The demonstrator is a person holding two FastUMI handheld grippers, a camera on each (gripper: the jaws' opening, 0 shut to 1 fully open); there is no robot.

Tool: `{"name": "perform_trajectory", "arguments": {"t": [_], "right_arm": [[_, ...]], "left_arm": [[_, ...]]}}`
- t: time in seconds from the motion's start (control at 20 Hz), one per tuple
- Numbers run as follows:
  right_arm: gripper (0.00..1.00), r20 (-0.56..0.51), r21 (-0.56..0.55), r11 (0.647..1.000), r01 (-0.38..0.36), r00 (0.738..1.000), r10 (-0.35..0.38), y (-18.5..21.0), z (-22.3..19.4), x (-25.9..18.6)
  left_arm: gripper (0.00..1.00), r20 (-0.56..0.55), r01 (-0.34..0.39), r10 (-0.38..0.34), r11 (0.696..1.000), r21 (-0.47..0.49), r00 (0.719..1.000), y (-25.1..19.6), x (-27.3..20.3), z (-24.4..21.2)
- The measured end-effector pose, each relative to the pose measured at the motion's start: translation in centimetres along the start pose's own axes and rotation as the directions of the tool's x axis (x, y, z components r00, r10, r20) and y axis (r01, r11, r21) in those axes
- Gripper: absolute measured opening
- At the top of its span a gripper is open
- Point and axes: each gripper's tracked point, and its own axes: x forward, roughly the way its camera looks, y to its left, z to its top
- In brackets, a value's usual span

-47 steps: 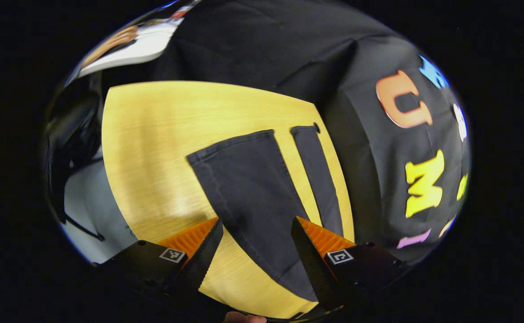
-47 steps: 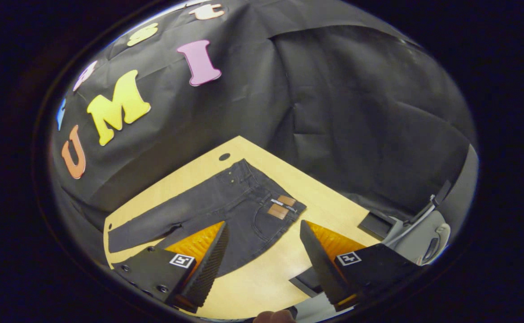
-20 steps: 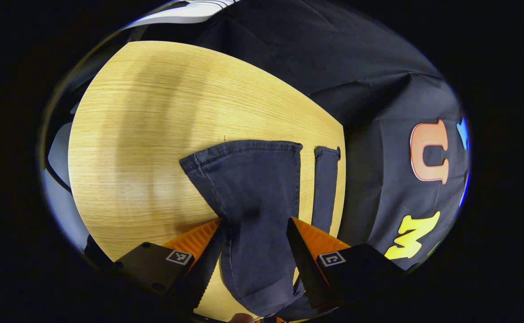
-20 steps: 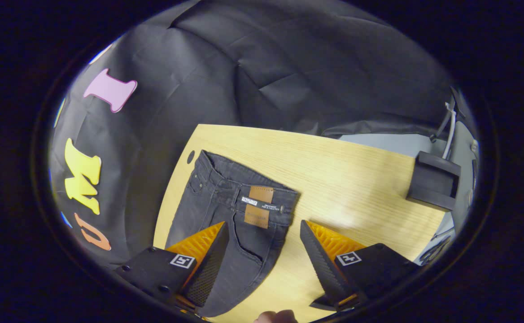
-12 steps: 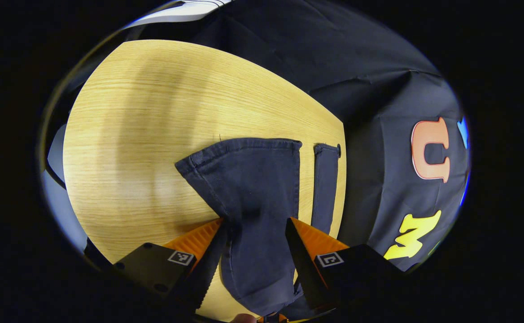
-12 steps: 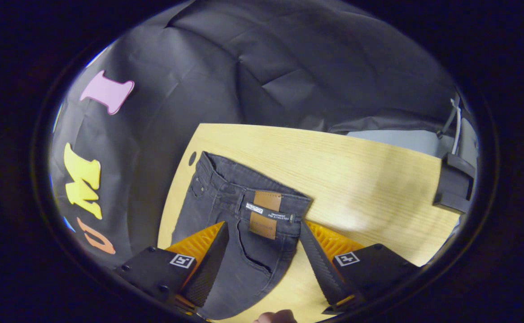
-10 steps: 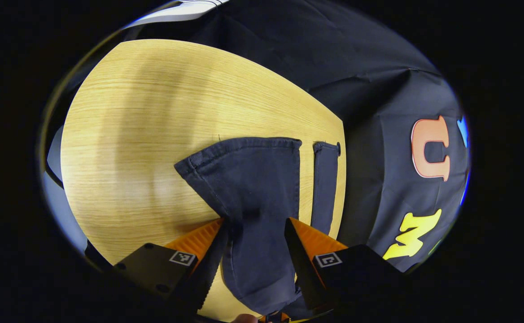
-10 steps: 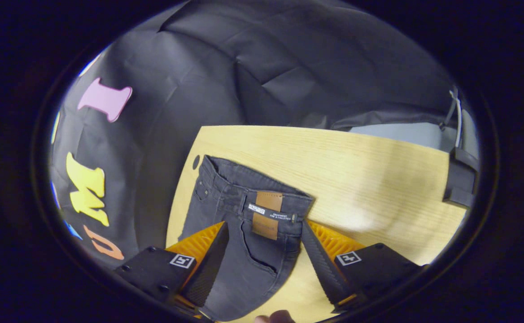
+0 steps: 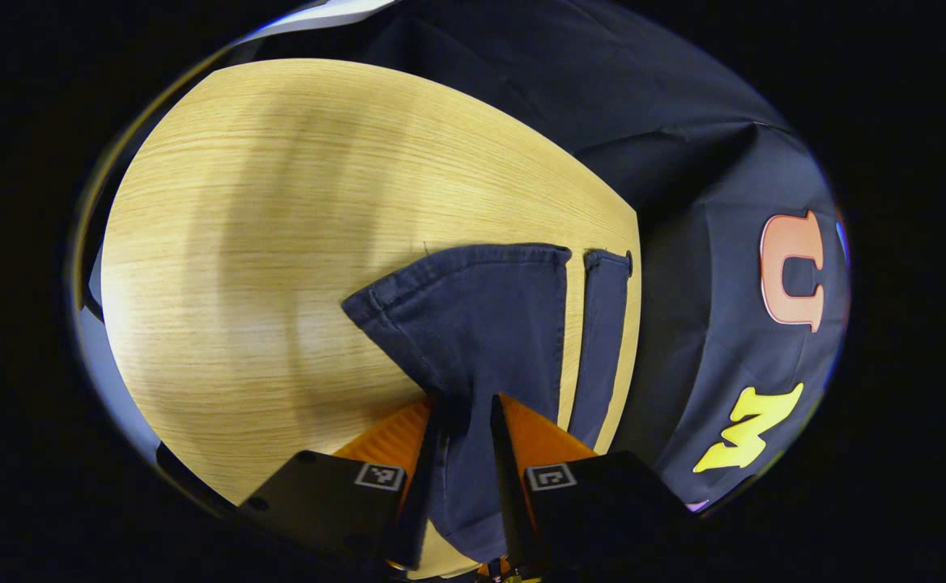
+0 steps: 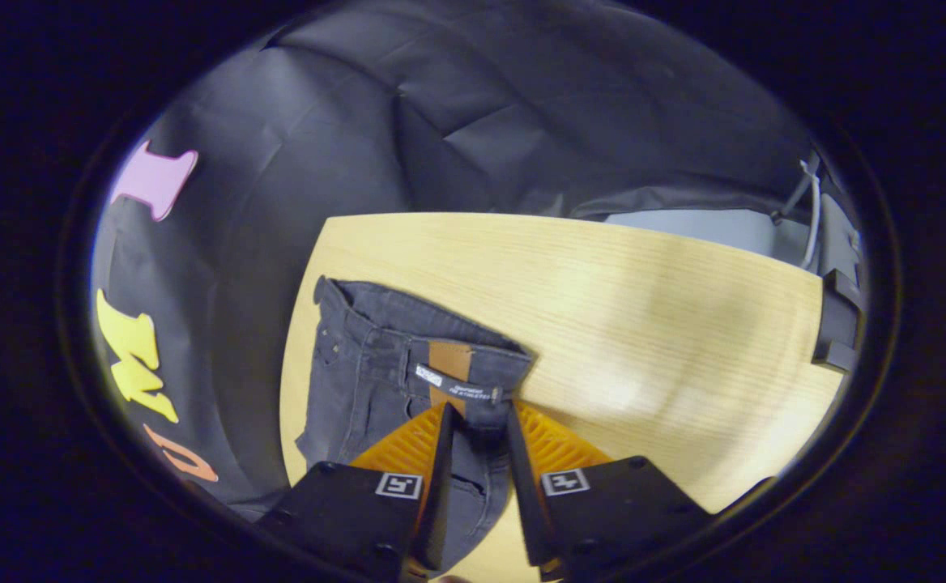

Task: Grasp the waist and the cuffs of the jeans and fold them to make the two legs overlap; first hold the waist and fold one-third of the jeans toward the cuffs, then hold the cuffs and fold the remaining one-third in the same direction to finish folding.

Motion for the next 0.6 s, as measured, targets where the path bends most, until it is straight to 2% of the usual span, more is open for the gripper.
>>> {"name": "perform_trajectory", "arguments": {"t": [0.05,0.1,0.15,0.2,0.25,0.3,0.35,0.4,0.45,0.5,0.55,0.6], "right_arm": [[0.31,0.002,0.015,1.000,0.001,1.000,-0.001,0.0,0.2,-0.3],[0.39,0.008,0.017,1.000,0.021,1.000,-0.022,-0.4,0.2,-0.1],[0.38,-0.007,0.024,0.999,0.034,0.999,-0.034,-0.8,0.3,-0.5],[0.18,-0.001,0.027,0.998,0.050,0.999,-0.050,-0.6,0.3,0.4],[0.14,-0.005,0.019,0.998,0.055,0.998,-0.055,-0.5,0.0,0.2],[0.18,-0.008,0.017,0.999,0.049,0.999,-0.049,-0.3,-0.1,0.2],[0.18,-0.009,0.026,0.999,0.045,0.999,-0.045,-0.3,0.1,-0.1],[0.07,-0.017,0.029,0.999,0.040,0.999,-0.040,0.0,0.1,-0.2],[0.03,-0.019,0.029,0.999,0.030,0.999,-0.029,0.2,0.1,-0.4],[0.07,-0.022,0.027,0.999,0.023,1.000,-0.022,0.4,0.2,-0.6],[0.07,-0.022,0.022,1.000,0.015,1.000,-0.014,0.6,0.1,-1.0],[0.02,-0.019,0.016,1.000,0.005,1.000,-0.004,0.9,0.1,-1.2]], "left_arm": [[0.36,0.000,-0.008,0.008,1.000,-0.010,1.000,0.2,0.1,0.0],[0.23,-0.002,-0.008,0.008,1.000,-0.014,1.000,0.0,0.2,0.0],[0.19,-0.005,-0.007,0.007,1.000,-0.014,1.000,0.1,0.1,-0.1],[0.15,-0.006,-0.005,0.005,1.000,-0.013,1.000,0.1,-0.1,-0.1],[0.14,-0.006,-0.001,0.001,1.000,-0.010,1.000,0.1,-0.2,-0.1],[0.11,-0.009,0.003,-0.003,1.000,-0.005,1.000,-0.1,-0.2,-0.1],[0.09,-0.012,-0.006,0.006,1.000,0.005,1.000,0.0,-0.4,0.0],[0.06,-0.016,-0.005,0.005,1.000,0.020,1.000,-0.2,-0.6,-0.1],[0.06,-0.018,0.000,0.001,0.999,0.043,1.000,-0.4,-1.1,-0.1],[0.00,-0.021,0.006,-0.005,0.998,0.063,1.000,-0.7,-1.6,-0.2],[0.05,-0.022,0.007,-0.005,0.996,0.083,1.000,-1.0,-2.0,-0.1],[0.04,-0.025,0.010,-0.007,0.995,0.097,1.000,-1.4,-2.5,-0.2]]}}
